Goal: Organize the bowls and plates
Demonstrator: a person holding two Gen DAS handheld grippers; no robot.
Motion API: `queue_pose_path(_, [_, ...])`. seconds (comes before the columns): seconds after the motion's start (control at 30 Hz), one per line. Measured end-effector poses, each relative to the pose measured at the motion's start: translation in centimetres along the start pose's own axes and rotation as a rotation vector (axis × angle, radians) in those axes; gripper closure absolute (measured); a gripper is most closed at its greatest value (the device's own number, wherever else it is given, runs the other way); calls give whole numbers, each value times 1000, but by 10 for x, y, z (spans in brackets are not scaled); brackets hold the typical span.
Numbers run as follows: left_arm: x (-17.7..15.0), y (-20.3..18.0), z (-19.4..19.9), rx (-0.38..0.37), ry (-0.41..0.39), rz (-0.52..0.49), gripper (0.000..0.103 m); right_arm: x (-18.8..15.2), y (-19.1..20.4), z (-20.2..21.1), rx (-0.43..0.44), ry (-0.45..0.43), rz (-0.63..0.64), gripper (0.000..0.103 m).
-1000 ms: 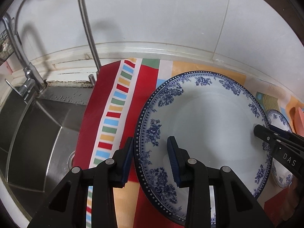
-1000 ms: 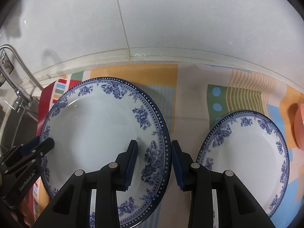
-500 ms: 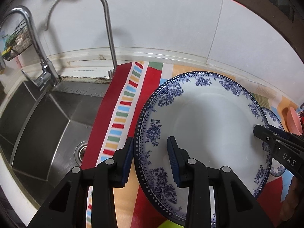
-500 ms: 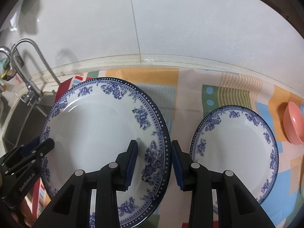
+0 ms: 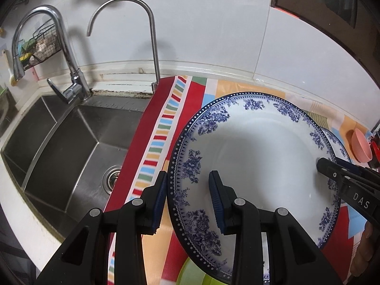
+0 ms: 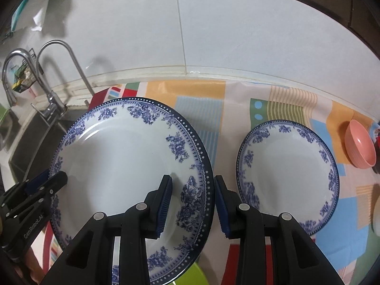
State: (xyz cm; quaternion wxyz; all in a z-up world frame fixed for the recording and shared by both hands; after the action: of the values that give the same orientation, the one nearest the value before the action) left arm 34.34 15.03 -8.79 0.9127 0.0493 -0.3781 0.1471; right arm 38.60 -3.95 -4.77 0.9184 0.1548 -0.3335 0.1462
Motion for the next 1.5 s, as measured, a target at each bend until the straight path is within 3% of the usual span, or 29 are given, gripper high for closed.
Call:
queue_pose_path(0.63, [-47, -2, 38, 18, 47, 9, 68, -43, 5, 40, 8, 38, 9, 66])
queue_pose_path(1.5, [-95, -6, 44, 14, 174, -31, 67, -86, 2, 45, 6, 176, 15, 66])
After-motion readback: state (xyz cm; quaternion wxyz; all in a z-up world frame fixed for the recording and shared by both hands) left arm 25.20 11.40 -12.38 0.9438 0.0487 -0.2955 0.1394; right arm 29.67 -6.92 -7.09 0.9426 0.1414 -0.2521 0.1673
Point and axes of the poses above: each gripper's, at about its wrist camera, not at the fingertips, and z roughly against the way its jaws point, y to its left, x to its top, the point moved 5 cm from there along -z, roughly the way its jaws point, and after that the axes turned 9 degrees about -y, right-handed, at the moved point
